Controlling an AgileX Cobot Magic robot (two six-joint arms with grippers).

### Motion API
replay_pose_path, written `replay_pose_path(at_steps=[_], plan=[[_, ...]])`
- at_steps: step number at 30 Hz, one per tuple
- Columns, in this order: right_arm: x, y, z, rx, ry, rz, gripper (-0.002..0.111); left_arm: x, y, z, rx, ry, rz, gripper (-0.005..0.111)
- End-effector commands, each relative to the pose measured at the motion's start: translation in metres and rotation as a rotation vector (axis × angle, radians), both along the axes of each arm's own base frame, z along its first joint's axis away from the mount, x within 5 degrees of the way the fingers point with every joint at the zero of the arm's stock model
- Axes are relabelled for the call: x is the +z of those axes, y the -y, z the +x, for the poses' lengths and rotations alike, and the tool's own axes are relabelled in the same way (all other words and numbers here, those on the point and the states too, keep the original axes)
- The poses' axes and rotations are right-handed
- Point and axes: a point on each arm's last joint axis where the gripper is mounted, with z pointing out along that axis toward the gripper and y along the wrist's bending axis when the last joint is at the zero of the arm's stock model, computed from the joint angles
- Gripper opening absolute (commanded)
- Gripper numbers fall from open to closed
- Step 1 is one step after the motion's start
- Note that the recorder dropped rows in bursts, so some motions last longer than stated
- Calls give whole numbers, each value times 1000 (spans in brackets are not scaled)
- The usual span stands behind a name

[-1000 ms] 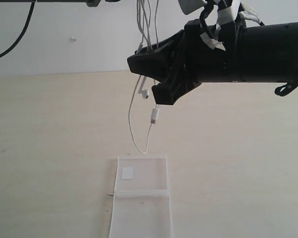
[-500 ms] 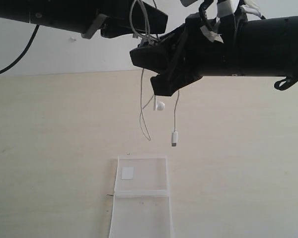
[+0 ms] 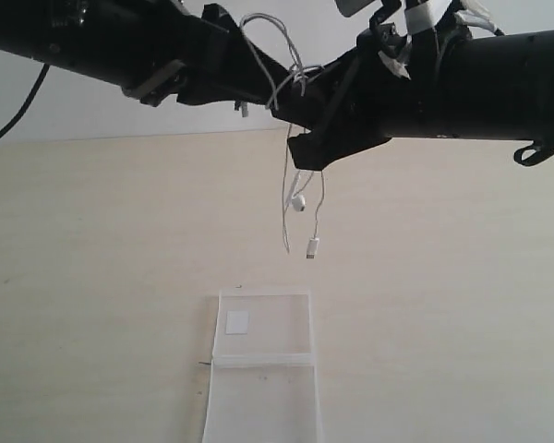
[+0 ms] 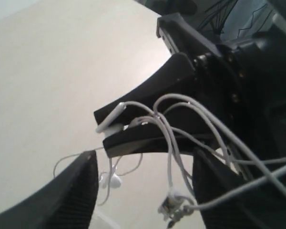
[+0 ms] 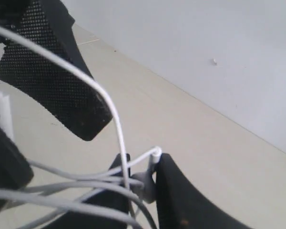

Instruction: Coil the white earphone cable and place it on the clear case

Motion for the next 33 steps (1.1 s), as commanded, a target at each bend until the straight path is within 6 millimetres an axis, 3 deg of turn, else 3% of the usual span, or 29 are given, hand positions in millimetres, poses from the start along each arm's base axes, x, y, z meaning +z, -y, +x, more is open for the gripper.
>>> replay_pose_path(at_steps=[1,10,14,20,25,29,32,33], plan=[[3,2,3,-18,8,2,0,2,-4,-6,2,-17,36,58],[2,3,4,-24,40,-31,0,-9,-12,-18,-6,-186,162,58],[3,2,4,1,84,-63,0,-23,-27,-17,87,-247,355,58],[8,8,-7,109,257,-270,0,-43,-38,-18,103,-242,495,56],[11,-10,-24,335,496,-544,0,-62,-49,-15,146,-187,609,35],[9,-20,-33,391,543,-596,0,-69,-60,-12,216,-171,708,20],[6,-26,-40,434,563,-656,0,-77,-73,-11,289,-156,827,0],[5,-28,-42,436,564,-676,0,-80,-78,-11,323,-148,870,0]])
